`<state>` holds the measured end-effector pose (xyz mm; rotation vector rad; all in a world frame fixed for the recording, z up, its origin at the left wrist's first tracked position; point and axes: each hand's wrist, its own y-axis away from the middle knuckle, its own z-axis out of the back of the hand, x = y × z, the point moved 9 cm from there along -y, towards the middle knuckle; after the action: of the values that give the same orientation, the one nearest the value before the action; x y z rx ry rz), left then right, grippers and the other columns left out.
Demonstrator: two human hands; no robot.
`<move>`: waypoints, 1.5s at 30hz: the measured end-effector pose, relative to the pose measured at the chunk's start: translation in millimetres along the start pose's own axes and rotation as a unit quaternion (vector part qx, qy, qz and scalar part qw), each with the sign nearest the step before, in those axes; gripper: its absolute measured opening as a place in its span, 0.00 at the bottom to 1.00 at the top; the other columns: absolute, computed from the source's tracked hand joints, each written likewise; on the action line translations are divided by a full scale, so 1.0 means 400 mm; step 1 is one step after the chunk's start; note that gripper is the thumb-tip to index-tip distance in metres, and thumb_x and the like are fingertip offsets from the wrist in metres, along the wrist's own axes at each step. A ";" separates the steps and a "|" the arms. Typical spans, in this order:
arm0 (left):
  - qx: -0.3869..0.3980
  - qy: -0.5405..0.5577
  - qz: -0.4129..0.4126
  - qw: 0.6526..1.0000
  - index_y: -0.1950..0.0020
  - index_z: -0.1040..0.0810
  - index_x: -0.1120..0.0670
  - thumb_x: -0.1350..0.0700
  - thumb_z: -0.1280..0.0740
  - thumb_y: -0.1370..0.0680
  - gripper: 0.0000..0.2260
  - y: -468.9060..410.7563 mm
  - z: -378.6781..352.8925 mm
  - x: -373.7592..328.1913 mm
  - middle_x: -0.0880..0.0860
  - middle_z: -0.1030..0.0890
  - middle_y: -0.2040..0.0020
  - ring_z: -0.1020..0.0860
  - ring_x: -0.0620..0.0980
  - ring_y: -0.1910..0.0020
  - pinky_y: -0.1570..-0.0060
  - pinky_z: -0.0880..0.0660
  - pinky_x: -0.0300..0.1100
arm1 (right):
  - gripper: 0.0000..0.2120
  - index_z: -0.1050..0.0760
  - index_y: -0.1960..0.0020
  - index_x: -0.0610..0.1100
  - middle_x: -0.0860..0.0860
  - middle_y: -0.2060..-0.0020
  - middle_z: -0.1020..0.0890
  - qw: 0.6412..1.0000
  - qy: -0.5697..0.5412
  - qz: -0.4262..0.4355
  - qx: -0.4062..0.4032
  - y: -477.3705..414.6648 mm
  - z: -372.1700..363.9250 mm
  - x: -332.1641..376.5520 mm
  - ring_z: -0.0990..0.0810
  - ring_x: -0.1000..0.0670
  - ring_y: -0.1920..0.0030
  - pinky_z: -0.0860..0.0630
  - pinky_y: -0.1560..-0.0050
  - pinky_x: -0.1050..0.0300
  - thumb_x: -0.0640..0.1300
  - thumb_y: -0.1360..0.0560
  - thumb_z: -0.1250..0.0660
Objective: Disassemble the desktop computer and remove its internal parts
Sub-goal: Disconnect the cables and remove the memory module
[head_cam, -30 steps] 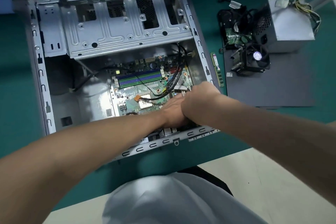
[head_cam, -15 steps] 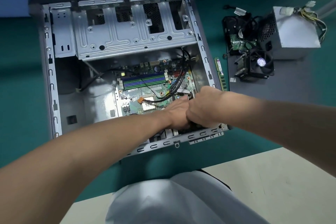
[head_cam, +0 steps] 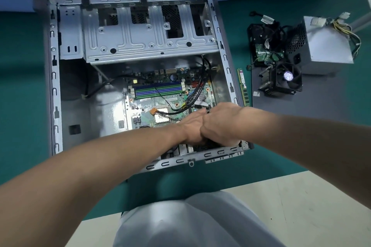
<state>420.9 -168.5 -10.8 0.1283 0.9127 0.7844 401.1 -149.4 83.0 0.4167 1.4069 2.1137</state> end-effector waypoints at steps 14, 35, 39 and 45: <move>-0.008 -0.069 -0.006 0.998 0.38 0.25 0.60 0.63 0.46 0.21 0.15 -0.005 -0.018 0.000 0.58 0.23 0.41 0.29 0.51 0.37 0.32 0.50 0.38 | 0.06 0.26 0.45 0.45 0.49 0.52 0.23 0.998 0.054 -0.008 -0.015 0.003 -0.007 -0.009 0.28 0.45 0.57 0.26 0.54 0.52 0.44 0.19 0.40; -0.010 -0.124 -0.059 0.991 0.48 0.22 0.56 0.63 0.42 0.23 0.10 0.001 -0.014 -0.028 0.52 0.22 0.50 0.31 0.46 0.51 0.35 0.51 0.37 | 0.07 0.33 0.56 0.49 0.48 0.52 0.19 0.988 0.088 0.014 -0.125 0.013 -0.002 -0.015 0.30 0.47 0.62 0.33 0.48 0.51 0.44 0.19 0.43; -0.027 -0.118 -0.066 0.991 0.50 0.22 0.57 0.62 0.38 0.24 0.07 0.004 -0.003 -0.034 0.53 0.23 0.50 0.30 0.49 0.50 0.41 0.50 0.35 | 0.07 0.33 0.56 0.49 0.47 0.52 0.18 0.987 0.088 0.011 -0.132 0.014 -0.001 -0.020 0.29 0.47 0.62 0.35 0.43 0.50 0.43 0.20 0.44; -0.014 -0.139 -0.081 0.987 0.50 0.21 0.56 0.59 0.36 0.24 0.06 0.007 -0.006 -0.041 0.49 0.27 0.54 0.34 0.46 0.53 0.42 0.49 0.35 | 0.08 0.28 0.56 0.47 0.49 0.61 0.22 0.986 0.088 0.012 -0.141 0.021 -0.001 -0.019 0.29 0.47 0.65 0.37 0.38 0.48 0.42 0.21 0.44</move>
<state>411.6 -177.9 -0.1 0.1323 0.6393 0.6094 404.7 -156.6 90.8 0.1382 1.1726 2.3746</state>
